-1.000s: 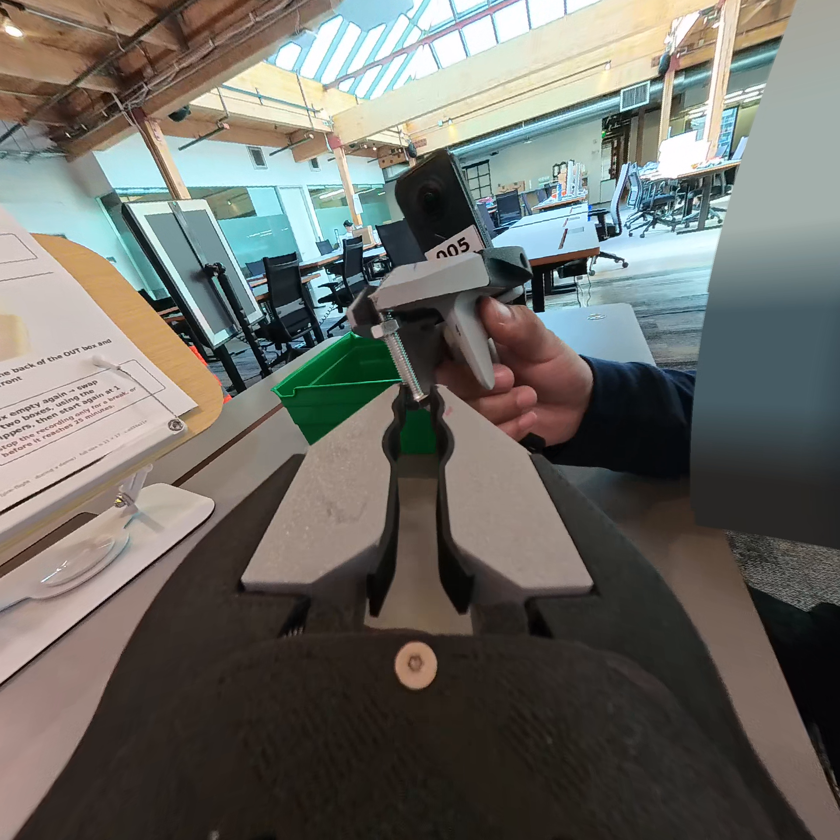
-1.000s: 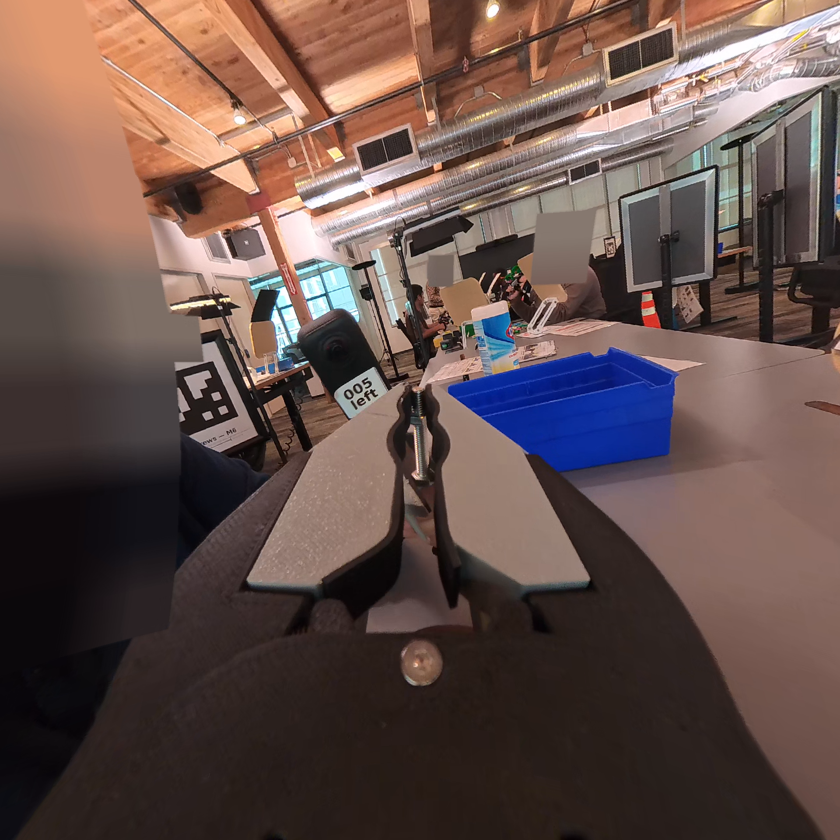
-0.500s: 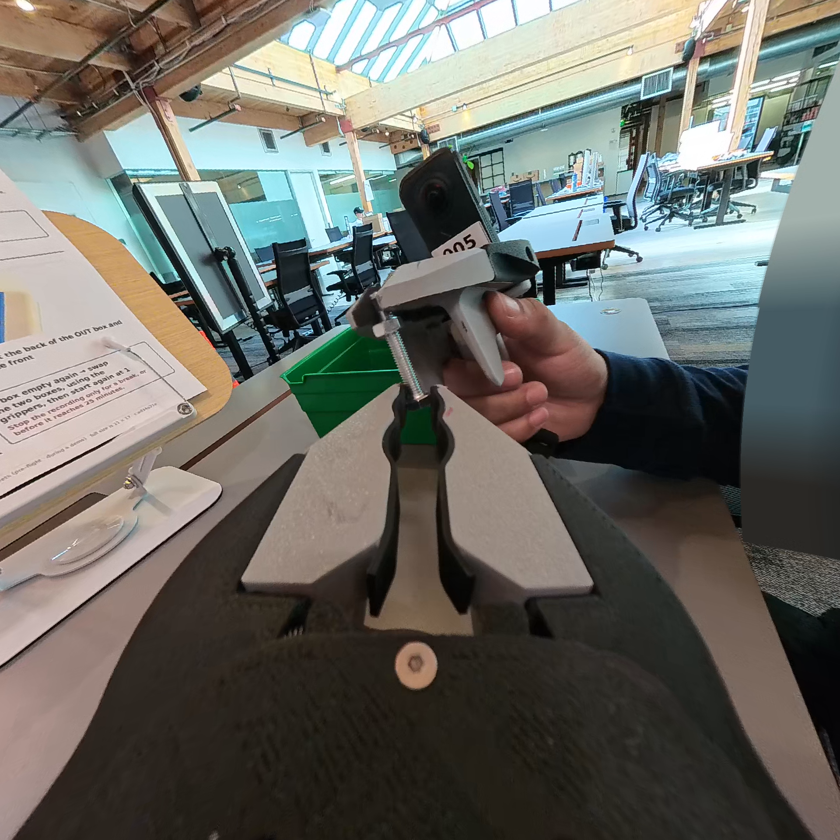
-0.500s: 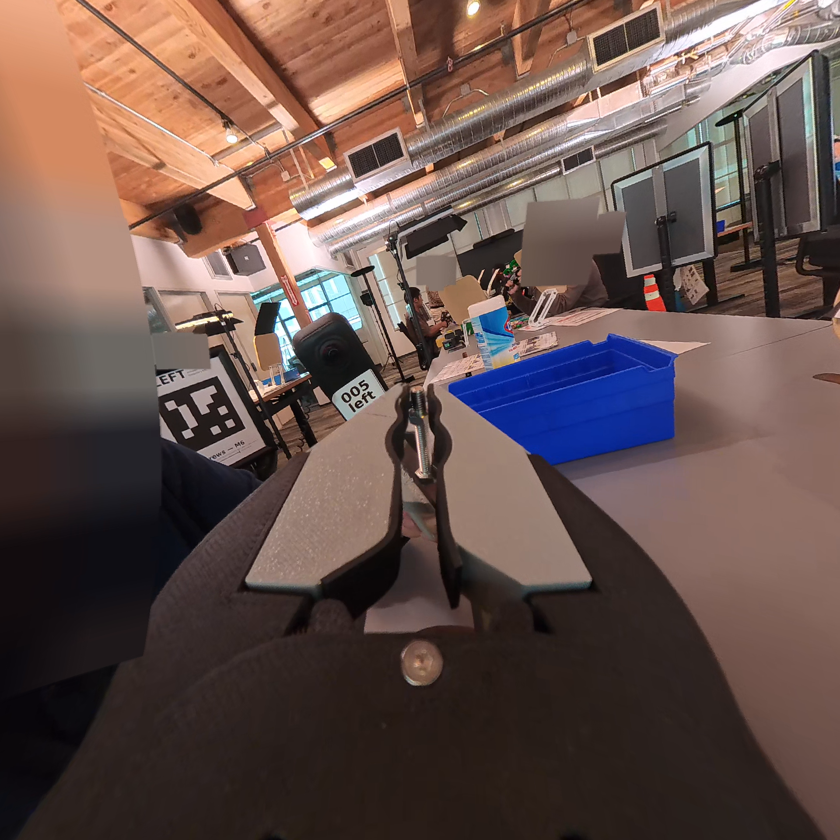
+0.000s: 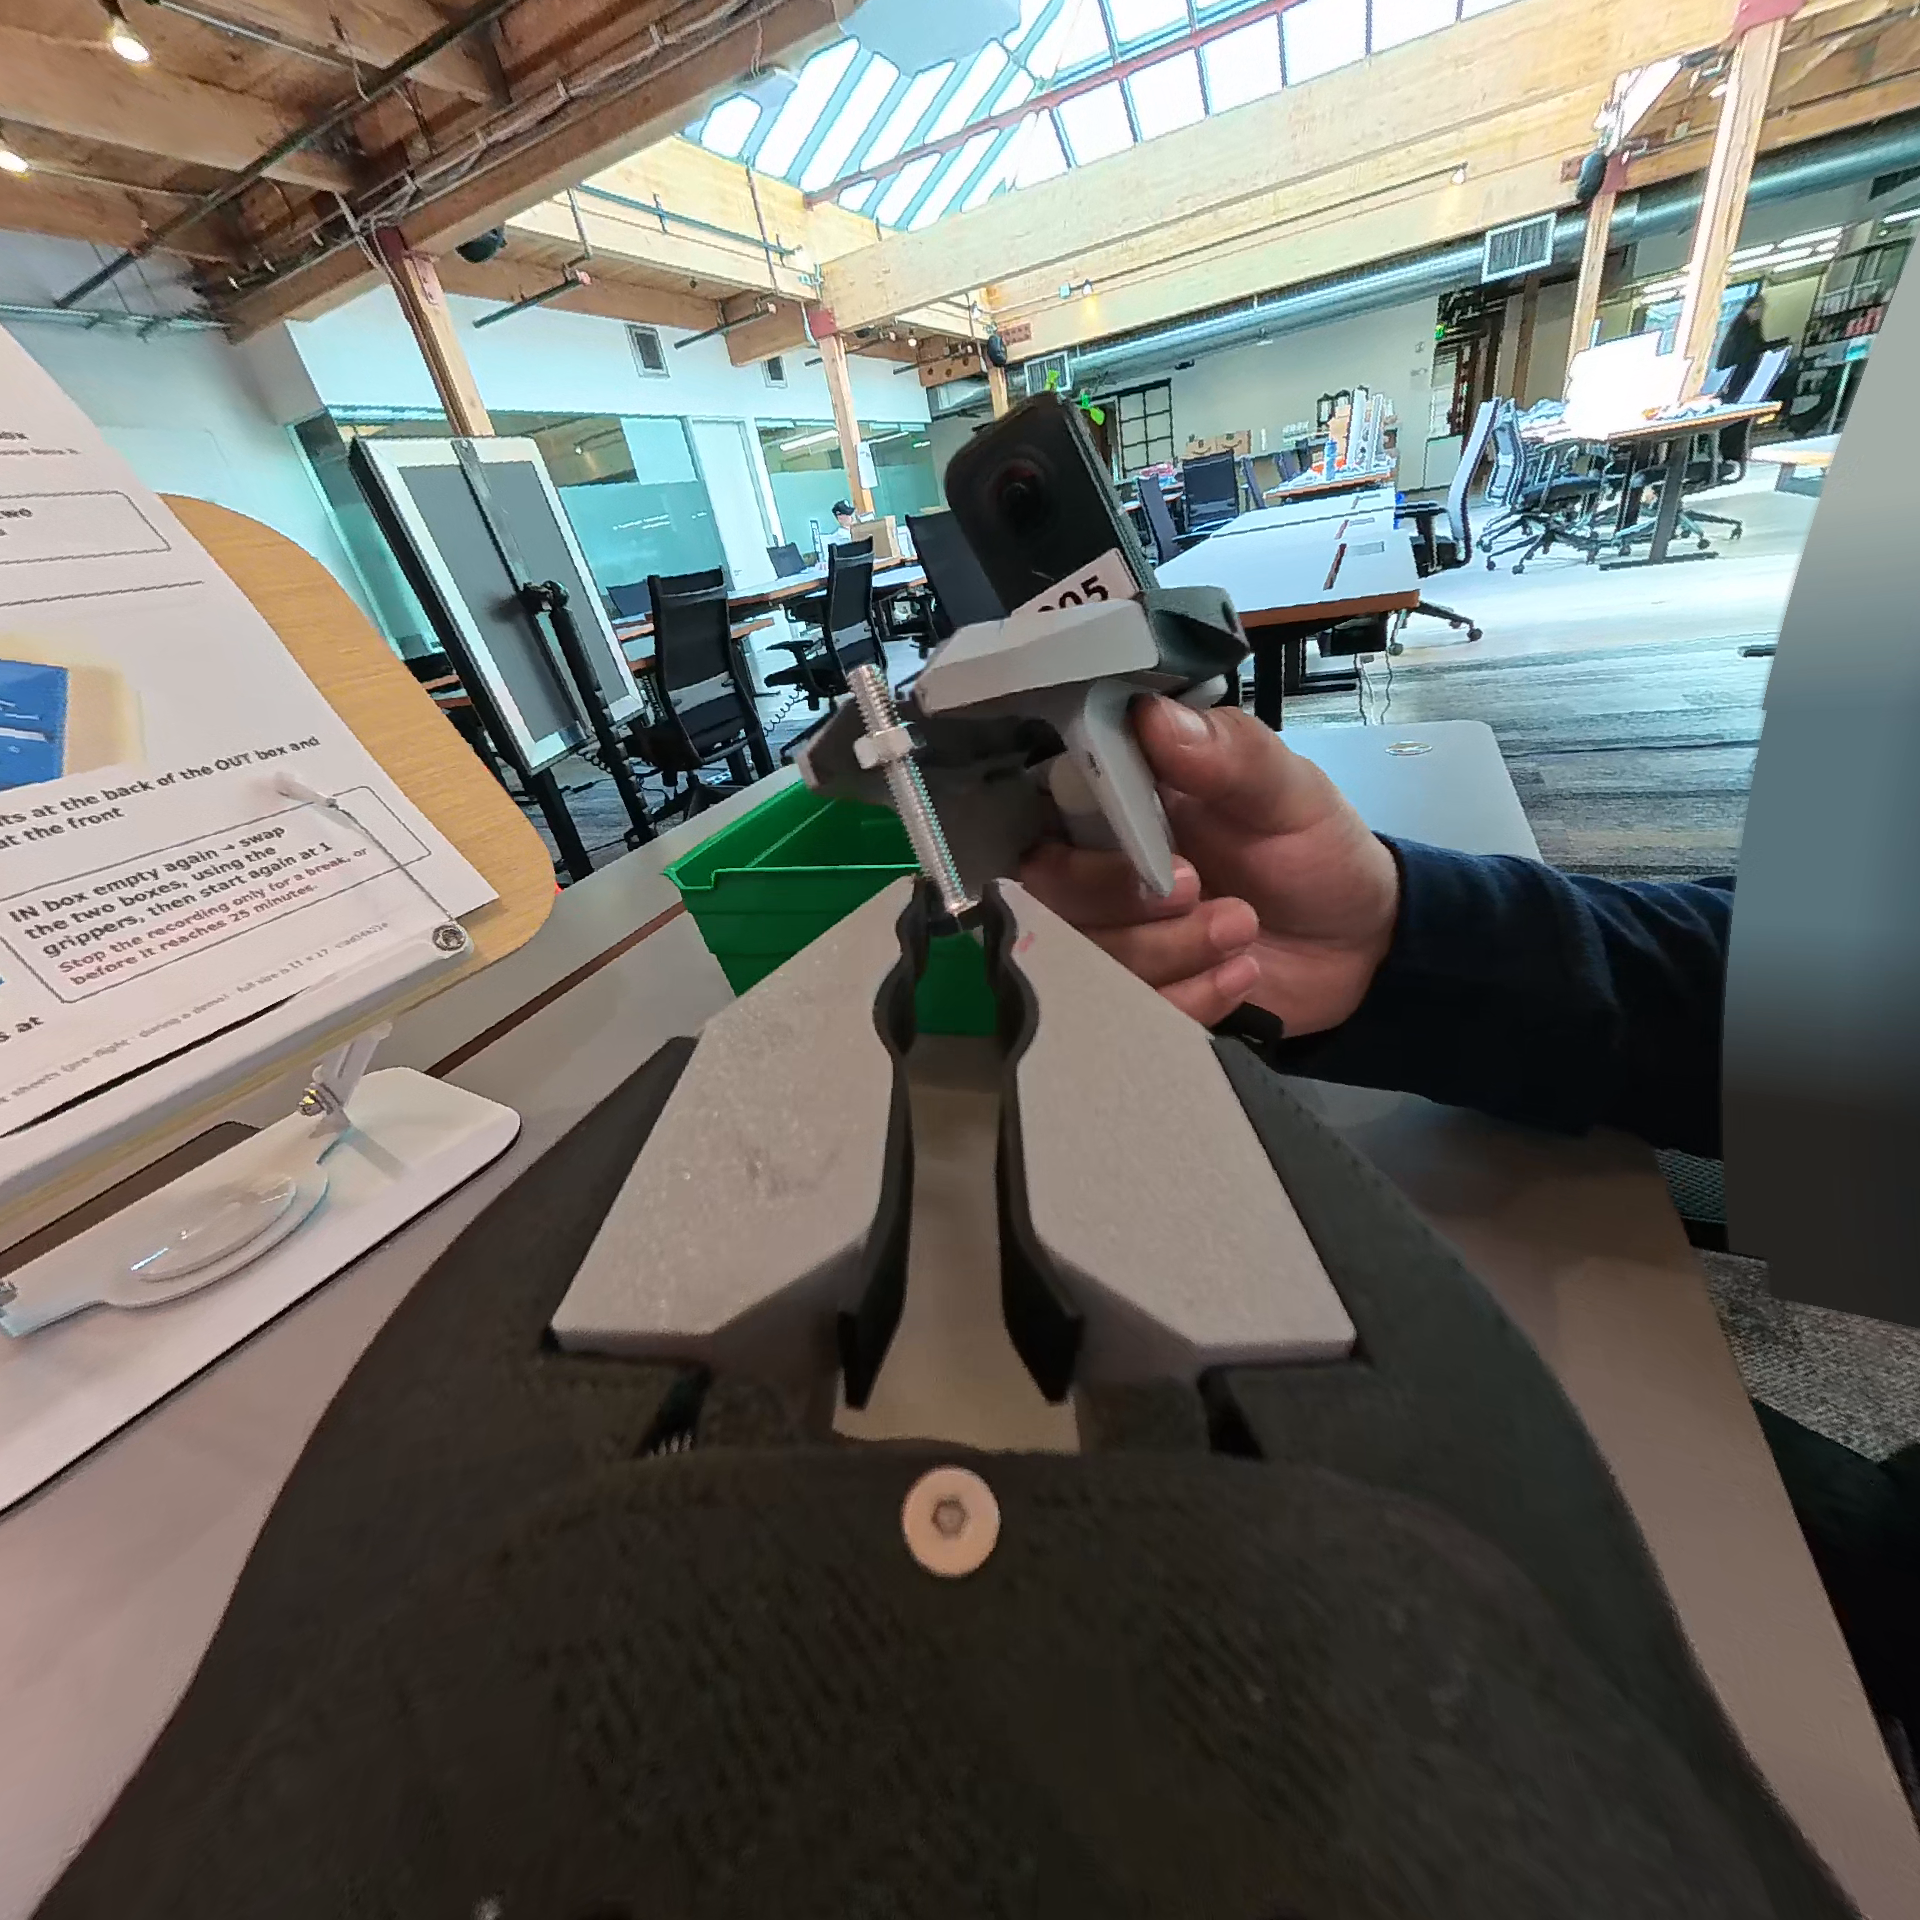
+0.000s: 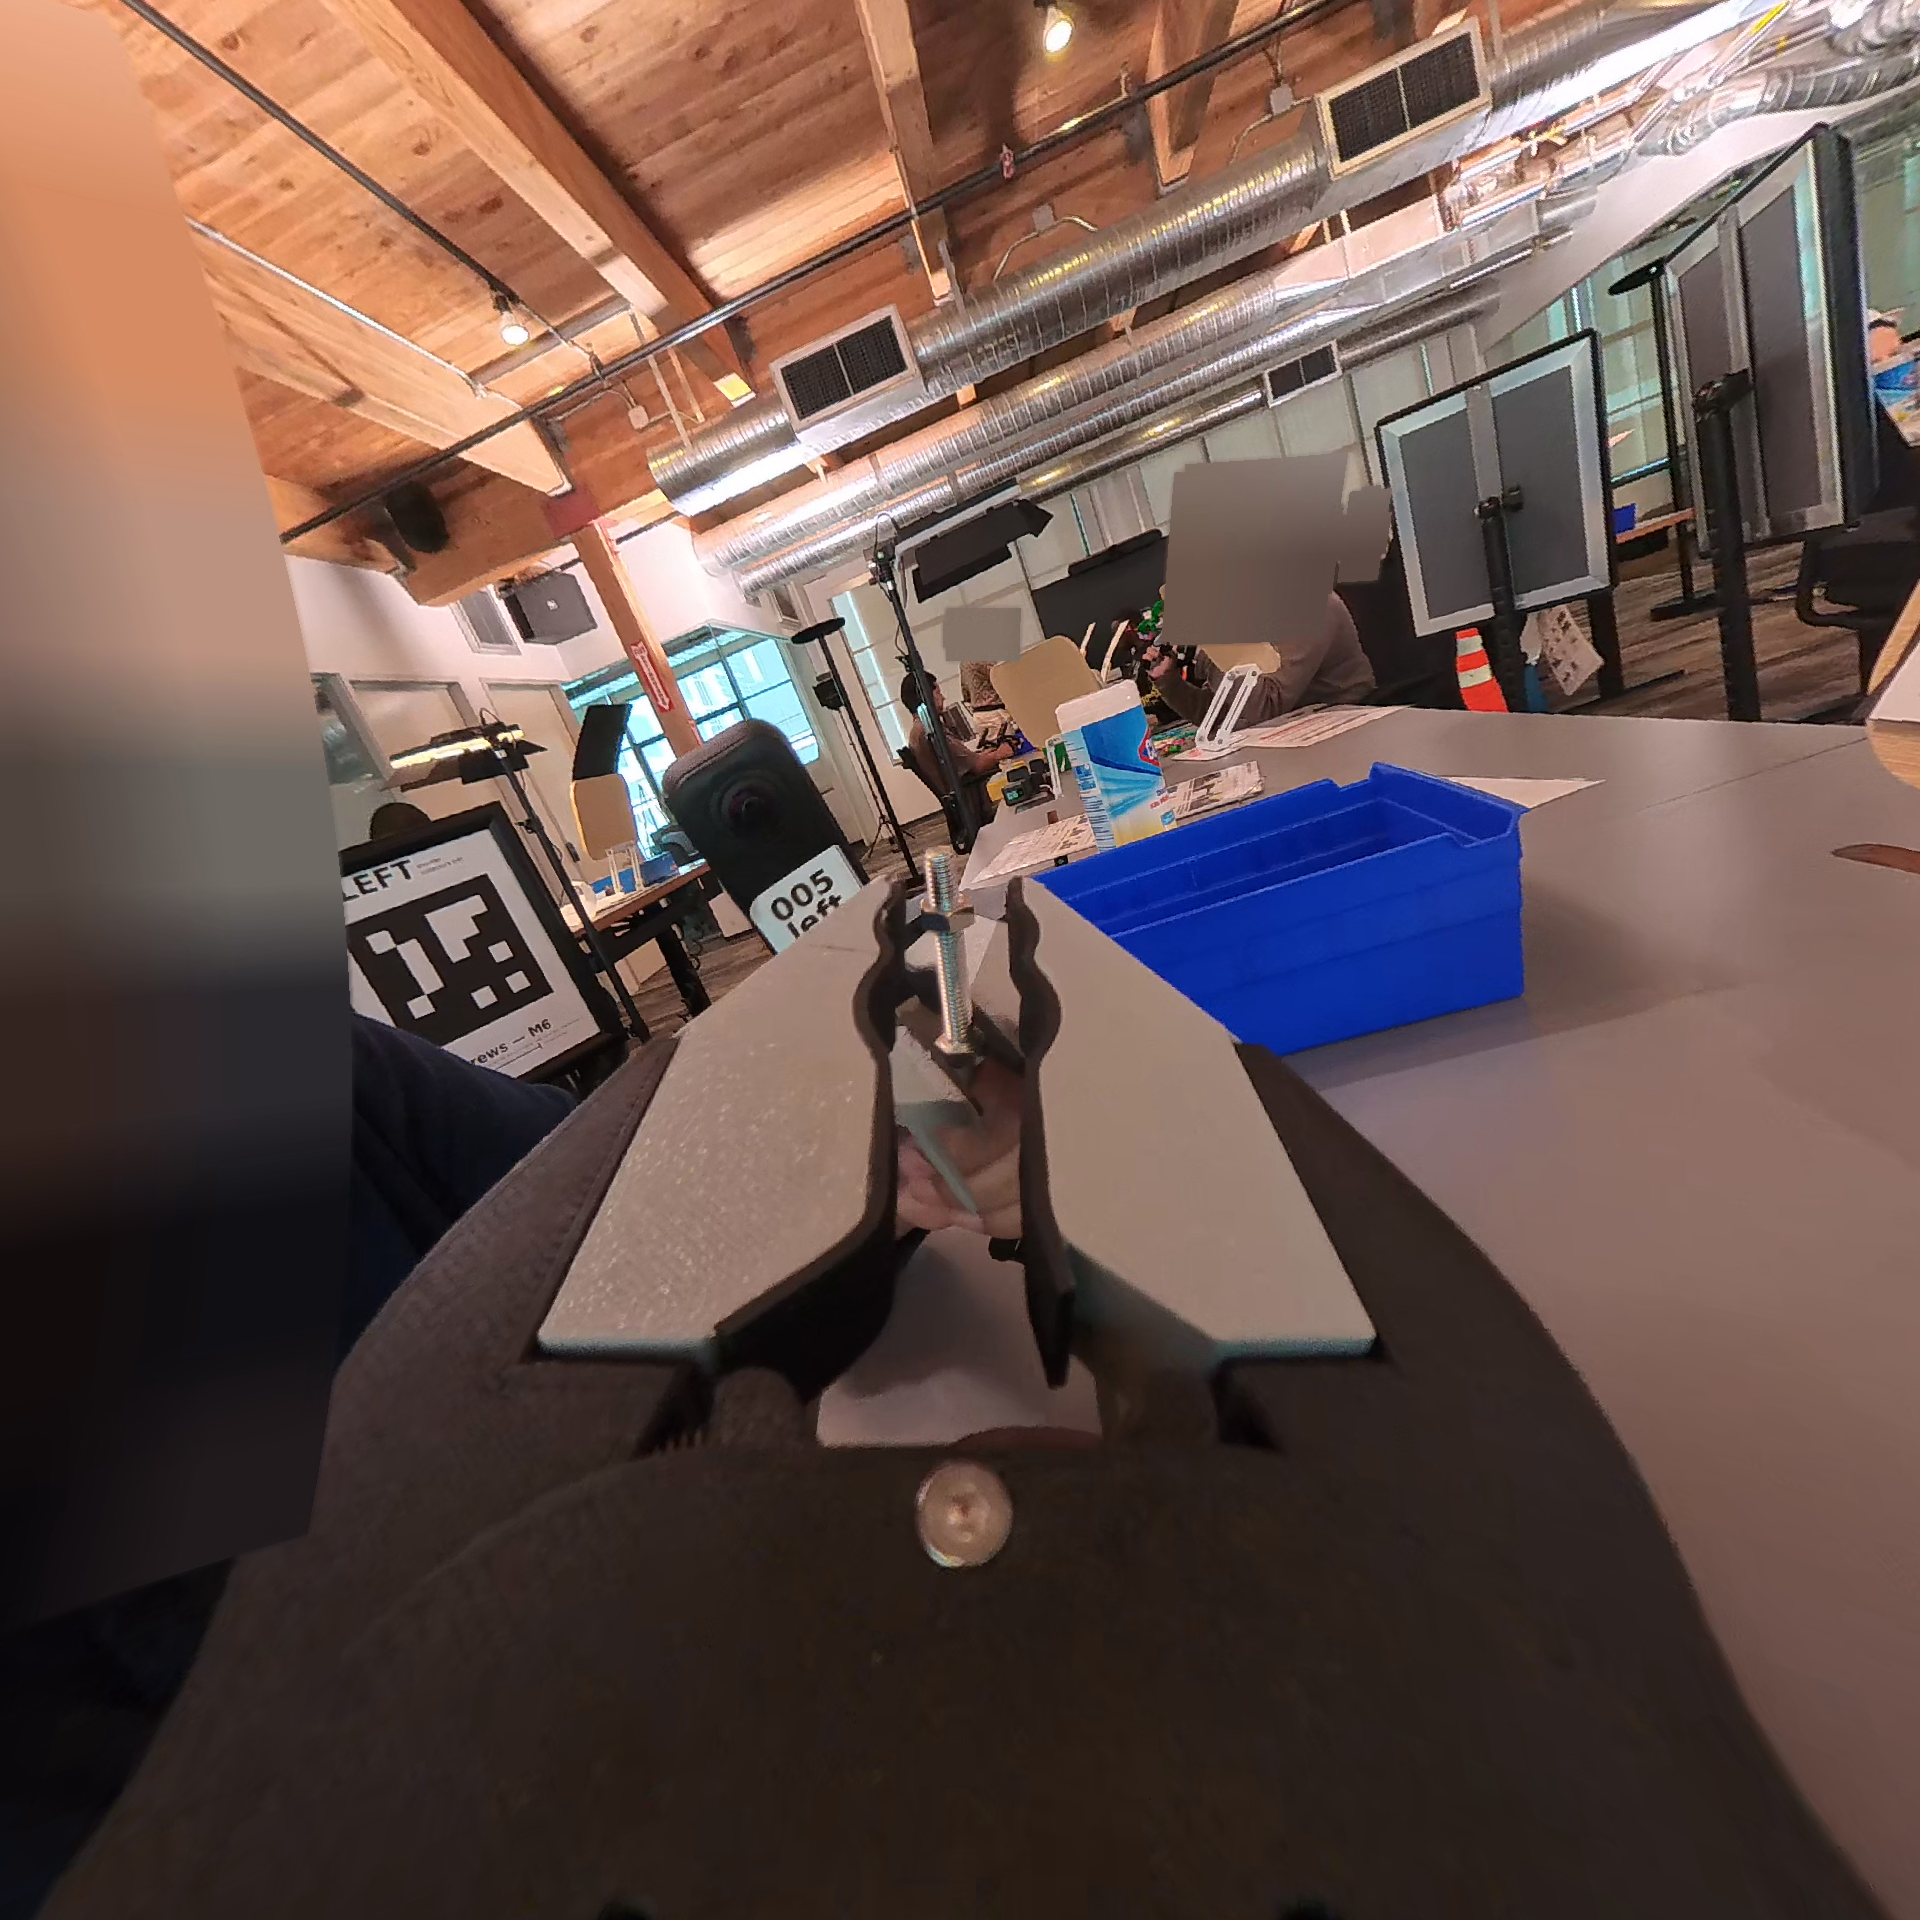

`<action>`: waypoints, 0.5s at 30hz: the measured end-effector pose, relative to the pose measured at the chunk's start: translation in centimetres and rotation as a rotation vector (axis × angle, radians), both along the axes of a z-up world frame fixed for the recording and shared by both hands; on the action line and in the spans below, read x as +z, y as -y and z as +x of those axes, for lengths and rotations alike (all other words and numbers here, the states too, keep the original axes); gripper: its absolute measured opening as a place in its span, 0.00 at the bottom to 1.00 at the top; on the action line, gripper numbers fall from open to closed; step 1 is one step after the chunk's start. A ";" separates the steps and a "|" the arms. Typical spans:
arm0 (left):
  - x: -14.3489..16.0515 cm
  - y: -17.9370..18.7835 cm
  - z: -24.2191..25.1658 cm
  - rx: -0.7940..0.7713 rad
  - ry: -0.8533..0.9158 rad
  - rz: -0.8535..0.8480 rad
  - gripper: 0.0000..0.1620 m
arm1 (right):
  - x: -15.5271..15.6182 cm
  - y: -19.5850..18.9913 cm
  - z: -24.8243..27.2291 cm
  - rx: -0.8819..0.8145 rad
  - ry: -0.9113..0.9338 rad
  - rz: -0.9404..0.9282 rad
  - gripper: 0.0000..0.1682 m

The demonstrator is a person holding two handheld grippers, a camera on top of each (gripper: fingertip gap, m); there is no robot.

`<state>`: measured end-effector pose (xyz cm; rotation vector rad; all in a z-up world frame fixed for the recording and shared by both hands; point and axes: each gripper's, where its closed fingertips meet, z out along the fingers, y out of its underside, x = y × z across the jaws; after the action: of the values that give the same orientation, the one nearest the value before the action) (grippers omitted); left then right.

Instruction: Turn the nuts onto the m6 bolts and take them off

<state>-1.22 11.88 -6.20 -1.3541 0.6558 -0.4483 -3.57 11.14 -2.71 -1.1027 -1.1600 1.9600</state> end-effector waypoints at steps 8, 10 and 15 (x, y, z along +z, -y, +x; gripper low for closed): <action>0.2 -0.1 -0.4 -0.005 0.038 -0.020 0.05 | -0.1 0.1 -0.1 0.008 0.004 0.001 0.10; 0.2 -0.1 -0.4 -0.012 0.048 -0.025 0.05 | -0.2 0.1 -0.1 0.009 0.008 0.000 0.09; 0.2 -0.2 -0.4 -0.016 0.056 -0.033 0.05 | -0.4 0.3 -0.3 0.012 0.019 0.010 0.07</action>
<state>-1.64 12.04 -6.00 -1.3641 0.6156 -0.5097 -3.86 10.89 -3.14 -1.1139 -1.1877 1.9552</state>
